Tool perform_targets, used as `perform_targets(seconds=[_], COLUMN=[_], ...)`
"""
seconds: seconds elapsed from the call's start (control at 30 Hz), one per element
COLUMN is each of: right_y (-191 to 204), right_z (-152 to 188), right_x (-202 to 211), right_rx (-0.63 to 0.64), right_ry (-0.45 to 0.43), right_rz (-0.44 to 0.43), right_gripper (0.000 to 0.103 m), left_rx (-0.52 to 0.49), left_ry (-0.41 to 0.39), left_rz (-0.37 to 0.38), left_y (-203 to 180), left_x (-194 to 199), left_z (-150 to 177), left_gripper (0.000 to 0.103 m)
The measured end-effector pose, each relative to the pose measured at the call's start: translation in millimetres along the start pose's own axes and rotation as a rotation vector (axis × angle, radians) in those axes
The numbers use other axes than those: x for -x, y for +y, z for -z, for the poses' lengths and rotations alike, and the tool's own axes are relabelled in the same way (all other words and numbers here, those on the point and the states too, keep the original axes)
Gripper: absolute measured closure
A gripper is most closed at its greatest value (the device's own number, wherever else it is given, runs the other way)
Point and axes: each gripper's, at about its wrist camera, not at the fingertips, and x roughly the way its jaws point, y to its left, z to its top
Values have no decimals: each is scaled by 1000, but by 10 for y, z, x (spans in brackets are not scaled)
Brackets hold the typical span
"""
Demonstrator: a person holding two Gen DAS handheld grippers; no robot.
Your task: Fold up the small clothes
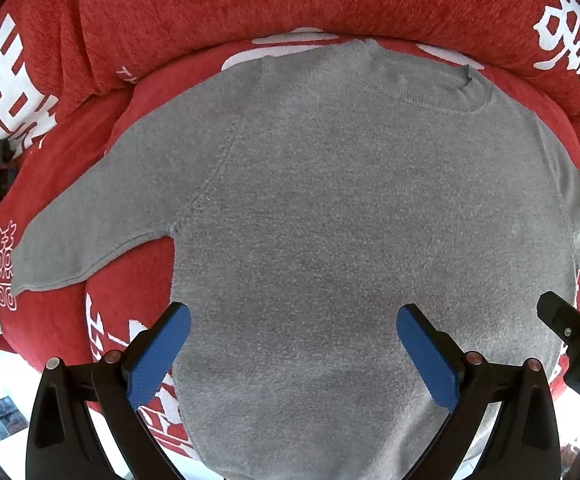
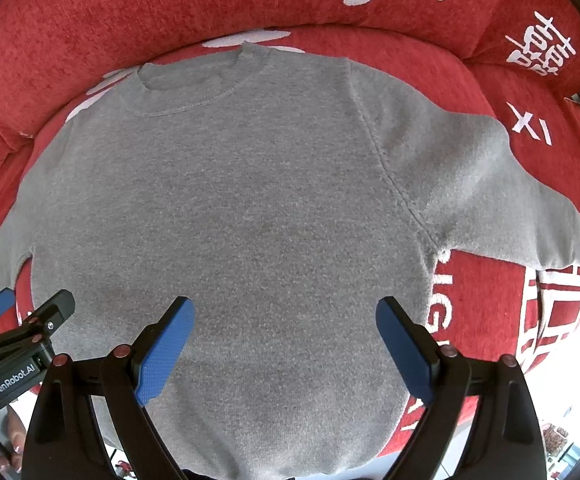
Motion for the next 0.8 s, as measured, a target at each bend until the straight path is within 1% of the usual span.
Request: perform_targets(seconds=[0.8], right_y=[46], right_z=[-20], right_x=[36], right_rx=[1], right_ry=[-1], right_rz=[3], right_gripper=[9], left_rx=[13], left_ry=[-2], left_rz=[20], left_y=[50], left_x=[-9], left_z=[-36], left_gripper=[0])
